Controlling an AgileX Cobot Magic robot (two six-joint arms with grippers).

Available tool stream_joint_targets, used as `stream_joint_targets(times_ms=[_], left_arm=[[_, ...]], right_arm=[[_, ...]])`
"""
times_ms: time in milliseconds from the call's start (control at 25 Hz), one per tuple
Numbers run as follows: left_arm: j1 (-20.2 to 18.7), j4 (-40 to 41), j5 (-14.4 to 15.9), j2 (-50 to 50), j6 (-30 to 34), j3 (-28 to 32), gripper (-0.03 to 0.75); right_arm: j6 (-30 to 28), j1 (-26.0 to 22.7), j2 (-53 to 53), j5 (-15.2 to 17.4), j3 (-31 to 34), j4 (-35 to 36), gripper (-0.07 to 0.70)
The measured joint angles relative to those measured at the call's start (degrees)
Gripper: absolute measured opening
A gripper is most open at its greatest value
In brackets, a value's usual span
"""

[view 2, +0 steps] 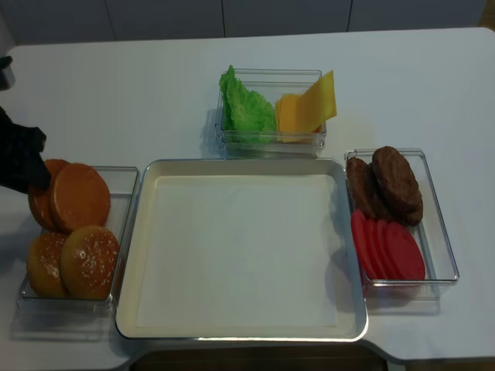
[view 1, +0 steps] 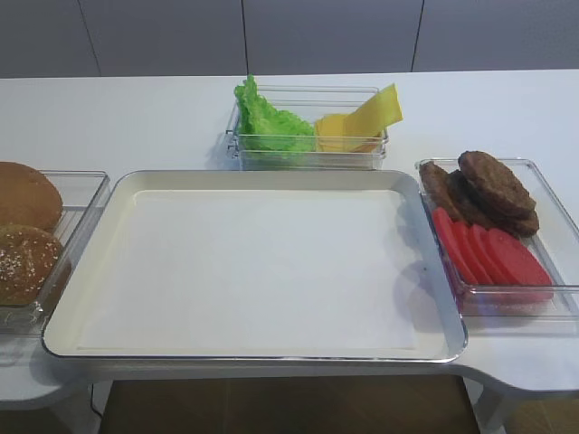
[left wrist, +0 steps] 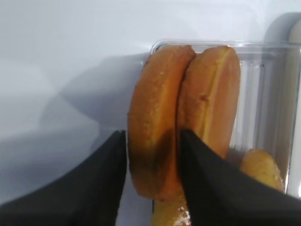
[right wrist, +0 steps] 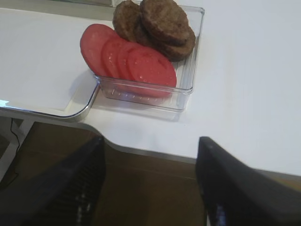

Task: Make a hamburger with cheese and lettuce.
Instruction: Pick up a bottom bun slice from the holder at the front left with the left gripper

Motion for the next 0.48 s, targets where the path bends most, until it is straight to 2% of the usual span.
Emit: stream_joint_targets(times_ms=[480], left_arm=[[0.00, -1.00, 0.00, 0.00, 0.00, 0.00, 0.283]], right_arm=[[-0.19, 0.00, 0.00, 0.00, 0.00, 0.00, 0.475]])
